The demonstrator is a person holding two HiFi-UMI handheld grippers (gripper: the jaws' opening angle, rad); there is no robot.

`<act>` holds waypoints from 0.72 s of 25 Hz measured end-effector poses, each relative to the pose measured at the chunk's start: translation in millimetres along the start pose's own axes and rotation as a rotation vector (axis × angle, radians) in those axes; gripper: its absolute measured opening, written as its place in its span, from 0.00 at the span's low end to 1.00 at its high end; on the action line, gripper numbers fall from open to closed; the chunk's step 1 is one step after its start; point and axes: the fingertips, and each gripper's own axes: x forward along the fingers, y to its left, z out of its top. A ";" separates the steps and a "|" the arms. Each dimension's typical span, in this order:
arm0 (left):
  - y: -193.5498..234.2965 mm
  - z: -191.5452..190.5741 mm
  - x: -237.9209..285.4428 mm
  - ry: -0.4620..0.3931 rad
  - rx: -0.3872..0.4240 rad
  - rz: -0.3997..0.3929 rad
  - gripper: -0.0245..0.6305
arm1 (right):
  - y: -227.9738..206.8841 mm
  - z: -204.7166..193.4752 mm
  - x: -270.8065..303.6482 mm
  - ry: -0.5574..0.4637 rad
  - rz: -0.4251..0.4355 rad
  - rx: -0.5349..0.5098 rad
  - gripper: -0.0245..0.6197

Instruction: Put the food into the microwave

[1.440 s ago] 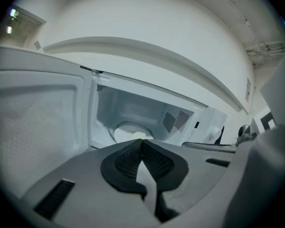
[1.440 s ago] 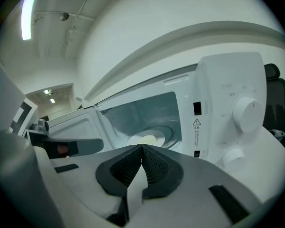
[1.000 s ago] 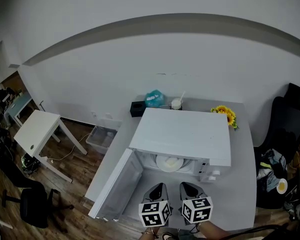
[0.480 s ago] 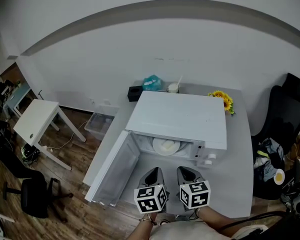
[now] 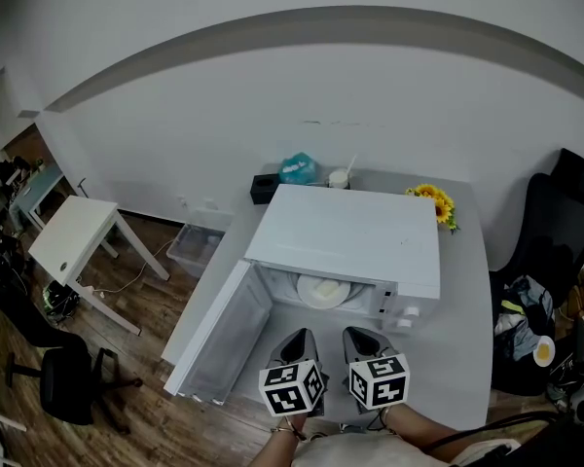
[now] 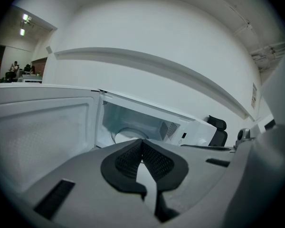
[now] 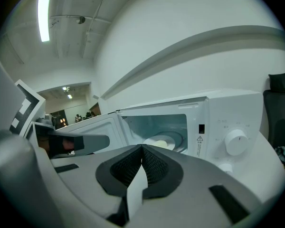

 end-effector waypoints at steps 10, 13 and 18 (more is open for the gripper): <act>1.1 -4.7 0.3 0.008 0.004 0.012 0.04 | 2.5 -1.2 1.8 0.018 0.002 -0.050 0.06; 0.1 -4.8 0.9 0.009 0.007 0.009 0.04 | 1.7 -2.5 1.7 0.022 0.000 -0.041 0.06; 0.1 -3.6 2.1 0.012 0.010 0.007 0.04 | -1.1 -1.9 1.3 0.021 -0.007 -0.030 0.06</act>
